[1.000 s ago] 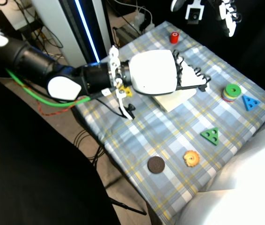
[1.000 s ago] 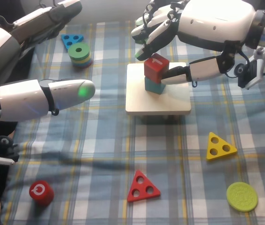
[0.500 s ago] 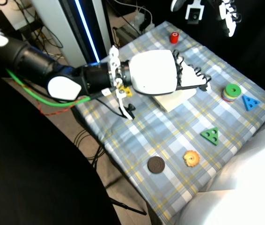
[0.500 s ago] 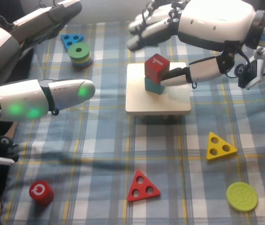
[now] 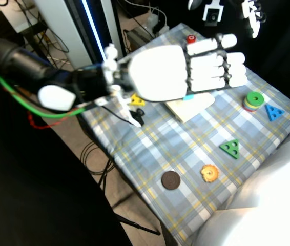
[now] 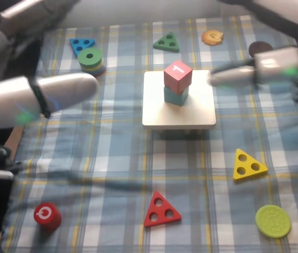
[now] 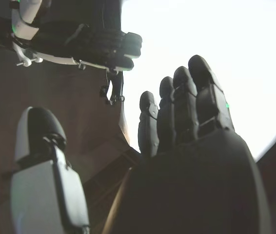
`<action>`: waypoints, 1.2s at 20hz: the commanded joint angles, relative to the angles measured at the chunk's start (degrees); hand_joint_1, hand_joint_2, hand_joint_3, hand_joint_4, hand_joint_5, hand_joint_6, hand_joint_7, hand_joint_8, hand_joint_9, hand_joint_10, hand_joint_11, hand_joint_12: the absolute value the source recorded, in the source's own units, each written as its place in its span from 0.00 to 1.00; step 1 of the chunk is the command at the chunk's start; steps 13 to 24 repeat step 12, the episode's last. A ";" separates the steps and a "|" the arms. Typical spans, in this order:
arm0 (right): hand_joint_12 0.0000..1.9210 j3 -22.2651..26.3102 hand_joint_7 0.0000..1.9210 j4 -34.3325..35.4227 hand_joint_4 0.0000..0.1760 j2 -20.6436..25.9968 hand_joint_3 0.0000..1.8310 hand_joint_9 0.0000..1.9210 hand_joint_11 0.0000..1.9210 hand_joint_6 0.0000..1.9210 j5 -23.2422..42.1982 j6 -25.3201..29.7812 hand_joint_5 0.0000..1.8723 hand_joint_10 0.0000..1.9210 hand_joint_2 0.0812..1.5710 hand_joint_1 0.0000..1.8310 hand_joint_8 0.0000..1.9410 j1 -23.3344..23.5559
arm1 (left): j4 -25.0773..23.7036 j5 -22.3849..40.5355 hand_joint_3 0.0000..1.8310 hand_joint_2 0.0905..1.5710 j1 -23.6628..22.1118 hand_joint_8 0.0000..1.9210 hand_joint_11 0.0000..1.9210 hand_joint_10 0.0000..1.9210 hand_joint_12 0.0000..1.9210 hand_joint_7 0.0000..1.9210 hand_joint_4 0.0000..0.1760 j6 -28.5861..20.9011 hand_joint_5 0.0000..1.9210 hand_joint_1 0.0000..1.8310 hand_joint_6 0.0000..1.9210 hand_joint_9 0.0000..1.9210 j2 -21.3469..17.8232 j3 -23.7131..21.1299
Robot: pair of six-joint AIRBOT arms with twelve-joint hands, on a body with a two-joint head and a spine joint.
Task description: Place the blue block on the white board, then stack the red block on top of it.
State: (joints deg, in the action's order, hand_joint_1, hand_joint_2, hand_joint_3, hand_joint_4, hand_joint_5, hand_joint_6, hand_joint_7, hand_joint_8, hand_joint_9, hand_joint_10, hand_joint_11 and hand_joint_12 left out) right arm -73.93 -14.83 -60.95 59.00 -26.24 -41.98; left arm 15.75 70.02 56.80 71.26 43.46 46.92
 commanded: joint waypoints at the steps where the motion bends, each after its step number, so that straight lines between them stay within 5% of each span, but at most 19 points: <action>1: 0.00 1.57 0.00 5.00 1.00 0.89 0.01 0.00 0.00 0.00 13.55 -1.83 0.00 0.00 0.57 0.32 0.00 -0.85 | -0.72 10.65 0.00 0.56 0.04 0.00 0.00 0.00 0.15 0.11 0.43 -3.63 0.14 0.42 0.00 0.08 -0.46 0.68; 2: 0.00 3.59 0.00 8.02 0.98 2.43 0.01 0.00 0.00 0.00 18.44 -3.81 0.00 0.00 0.59 0.34 0.00 -3.40 | -1.26 13.71 0.00 0.55 0.81 0.00 0.00 0.00 0.15 0.12 0.30 -8.09 0.12 0.45 0.00 0.09 -0.70 1.40; 3: 0.00 5.26 0.00 10.71 0.90 3.45 0.01 0.00 0.00 0.00 23.41 -5.28 0.00 0.00 0.61 0.37 0.00 -5.73 | -1.61 17.14 0.00 0.55 1.62 0.00 0.00 0.00 0.15 0.12 0.31 -12.32 0.11 0.45 0.00 0.09 -0.79 1.96; 4: 0.01 6.58 0.04 12.79 0.68 4.25 0.01 0.03 0.02 0.00 27.43 -6.70 0.01 0.00 0.67 0.36 0.00 -7.40 | -1.66 19.72 0.00 0.54 2.42 0.00 0.01 0.01 0.16 0.11 0.44 -14.94 0.07 0.44 0.00 0.09 -0.77 2.32; 5: 0.02 7.90 0.05 14.72 0.42 5.03 0.01 0.04 0.03 0.00 31.28 -8.30 0.01 0.00 0.74 0.33 0.00 -8.95 | -1.66 22.28 0.00 0.55 3.19 0.00 0.00 0.00 0.24 0.12 0.38 -17.31 0.04 0.43 0.00 0.11 -0.53 2.68; 7: 0.05 9.81 0.09 17.55 0.33 6.17 0.00 0.11 0.11 0.00 38.59 -9.85 0.00 0.01 0.75 0.30 0.00 -11.94 | -2.44 26.44 0.01 0.63 4.02 0.00 0.00 0.00 0.23 0.11 0.34 -23.41 0.05 0.31 0.00 0.11 0.67 4.19; 8: 0.07 11.33 0.14 18.71 0.36 7.19 0.00 0.18 0.13 0.00 41.98 -11.43 0.00 0.01 0.76 0.31 0.00 -13.48 | -2.90 28.48 0.02 0.71 4.05 0.00 0.00 0.00 0.20 0.09 0.25 -26.72 0.09 0.21 0.01 0.10 1.34 5.17; 9: 0.05 12.72 0.12 19.37 0.43 8.13 0.00 0.13 0.08 0.01 41.99 -12.53 0.10 0.00 0.78 0.29 0.00 -13.53 | -3.21 29.32 0.01 0.75 3.93 0.00 0.00 0.00 0.18 0.08 0.41 -28.58 0.08 0.06 0.00 0.09 1.63 5.63; 10: 0.03 14.24 0.07 18.42 0.54 8.86 0.01 0.07 0.04 0.00 41.99 -15.72 0.09 0.00 0.80 0.22 0.00 -13.45 | -3.81 29.34 0.01 0.76 2.87 0.00 0.00 0.00 0.13 0.05 0.53 -28.88 0.06 0.03 0.00 0.07 1.62 5.80; 11: 0.01 15.06 0.01 17.25 0.23 9.49 0.02 0.01 0.01 0.03 42.00 -17.89 0.16 0.00 0.85 0.13 0.00 -12.66 | -4.79 29.34 0.01 0.80 1.54 0.00 0.00 0.00 0.04 0.01 0.56 -27.77 0.08 0.01 0.00 0.03 1.55 5.74; 12: 0.00 15.83 0.00 16.51 0.25 9.91 0.01 0.00 0.00 0.02 42.03 -20.32 0.21 0.00 0.85 0.14 0.00 -12.21 | -5.95 29.36 0.01 0.84 0.04 0.00 0.00 0.01 0.01 0.04 0.67 -27.36 0.07 0.04 0.00 0.06 1.45 5.65; 24: 0.00 15.83 0.00 16.51 0.25 9.91 0.01 0.00 0.00 0.02 42.03 -20.32 0.21 0.00 0.85 0.14 0.00 -12.21 | -5.95 29.36 0.01 0.84 0.04 0.00 0.00 0.01 0.01 0.04 0.67 -27.36 0.07 0.04 0.00 0.06 1.45 5.65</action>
